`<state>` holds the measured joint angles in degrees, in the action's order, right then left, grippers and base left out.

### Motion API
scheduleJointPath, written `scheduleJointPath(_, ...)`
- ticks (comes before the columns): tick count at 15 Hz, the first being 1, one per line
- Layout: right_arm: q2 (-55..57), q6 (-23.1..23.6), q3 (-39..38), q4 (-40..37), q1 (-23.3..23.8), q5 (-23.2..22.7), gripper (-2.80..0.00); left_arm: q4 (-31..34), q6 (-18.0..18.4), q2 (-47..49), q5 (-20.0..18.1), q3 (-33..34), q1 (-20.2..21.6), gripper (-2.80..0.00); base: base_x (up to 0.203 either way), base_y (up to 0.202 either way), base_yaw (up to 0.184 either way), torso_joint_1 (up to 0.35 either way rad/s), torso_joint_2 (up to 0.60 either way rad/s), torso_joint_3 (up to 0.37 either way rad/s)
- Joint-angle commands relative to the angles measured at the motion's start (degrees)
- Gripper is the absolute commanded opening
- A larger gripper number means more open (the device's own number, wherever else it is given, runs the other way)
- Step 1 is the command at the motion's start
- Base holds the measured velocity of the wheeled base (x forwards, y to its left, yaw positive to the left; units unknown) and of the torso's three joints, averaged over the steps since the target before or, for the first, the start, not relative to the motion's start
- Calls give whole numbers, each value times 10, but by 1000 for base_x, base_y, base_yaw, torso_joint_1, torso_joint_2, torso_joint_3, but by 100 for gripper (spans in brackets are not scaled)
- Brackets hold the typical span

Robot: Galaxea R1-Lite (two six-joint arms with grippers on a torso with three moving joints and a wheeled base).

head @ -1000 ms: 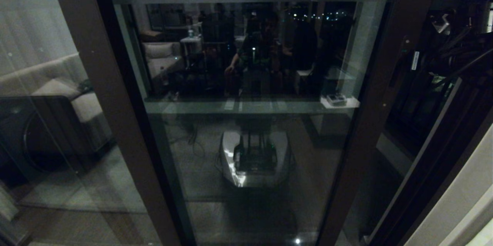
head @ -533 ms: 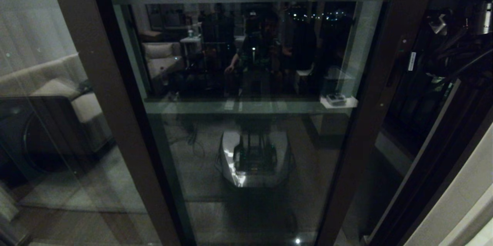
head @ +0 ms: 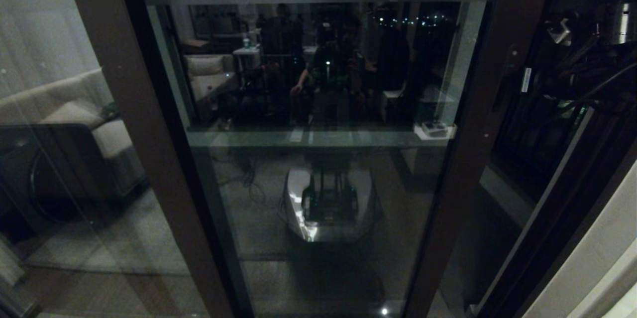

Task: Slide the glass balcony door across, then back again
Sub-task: Open the slid door

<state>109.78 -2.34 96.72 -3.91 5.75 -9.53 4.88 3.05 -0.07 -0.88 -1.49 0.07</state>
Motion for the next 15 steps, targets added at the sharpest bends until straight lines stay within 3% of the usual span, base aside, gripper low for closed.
scheduleJointPath(1,-2,0,0,0,-4,0,-280,0,0,0,0,0,0,-280,0,0,0,0,0,0)
scheduleJointPath(15,-10,-7,-19,17,-51,1,-280,0,0,0,0,0,0,-280,0,0,0,0,0,0)
